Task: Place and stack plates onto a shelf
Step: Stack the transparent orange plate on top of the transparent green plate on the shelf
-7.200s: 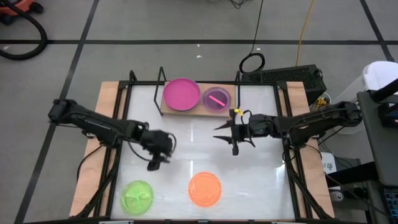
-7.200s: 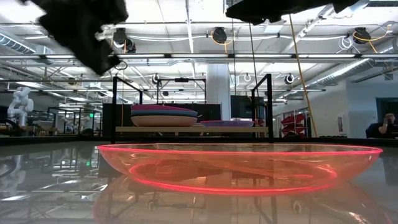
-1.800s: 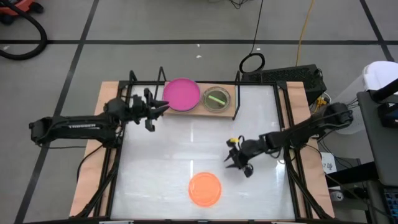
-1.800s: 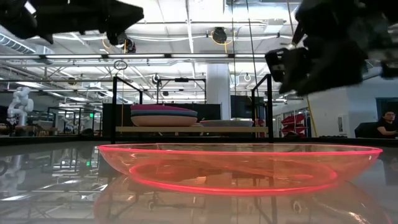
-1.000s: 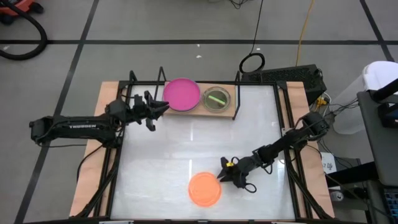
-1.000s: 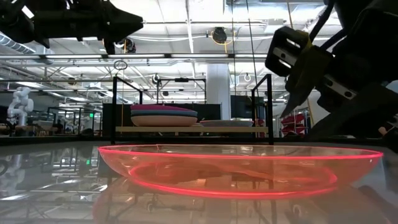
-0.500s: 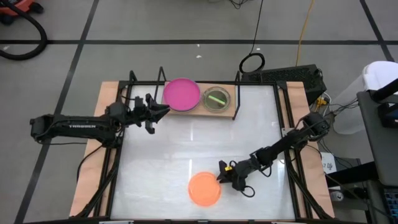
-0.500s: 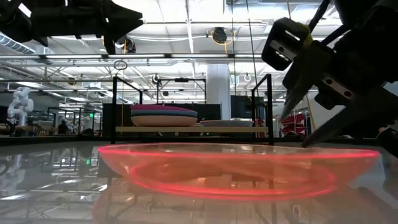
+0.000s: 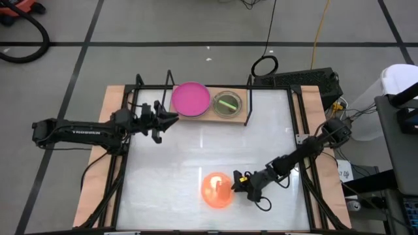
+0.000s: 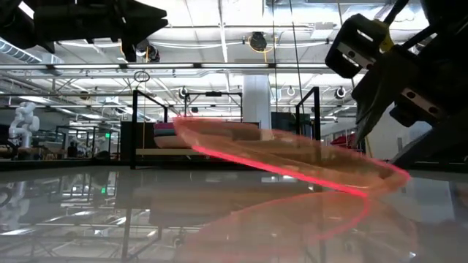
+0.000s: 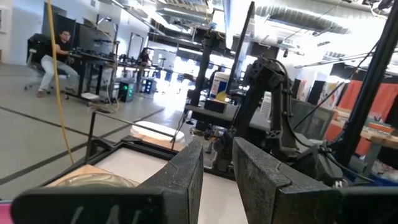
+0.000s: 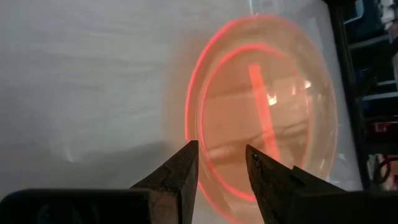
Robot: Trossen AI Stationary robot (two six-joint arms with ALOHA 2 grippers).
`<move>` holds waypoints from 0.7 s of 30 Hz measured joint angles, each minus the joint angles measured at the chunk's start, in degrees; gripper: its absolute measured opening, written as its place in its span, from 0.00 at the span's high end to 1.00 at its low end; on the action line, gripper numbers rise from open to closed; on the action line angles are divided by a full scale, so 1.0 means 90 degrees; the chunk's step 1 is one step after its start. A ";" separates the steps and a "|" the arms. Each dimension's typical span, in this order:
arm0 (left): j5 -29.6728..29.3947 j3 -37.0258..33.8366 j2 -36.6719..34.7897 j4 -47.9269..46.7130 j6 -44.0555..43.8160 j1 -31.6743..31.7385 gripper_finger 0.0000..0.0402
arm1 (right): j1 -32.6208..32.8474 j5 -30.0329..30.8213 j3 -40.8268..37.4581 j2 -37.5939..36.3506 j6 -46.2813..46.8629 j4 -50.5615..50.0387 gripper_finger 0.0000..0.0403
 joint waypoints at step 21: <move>-0.0445 0.0002 0.0002 -0.0347 0.0006 -0.0452 0.77 | 0.0194 0.0318 -0.0024 -0.0522 0.0506 -0.0018 0.71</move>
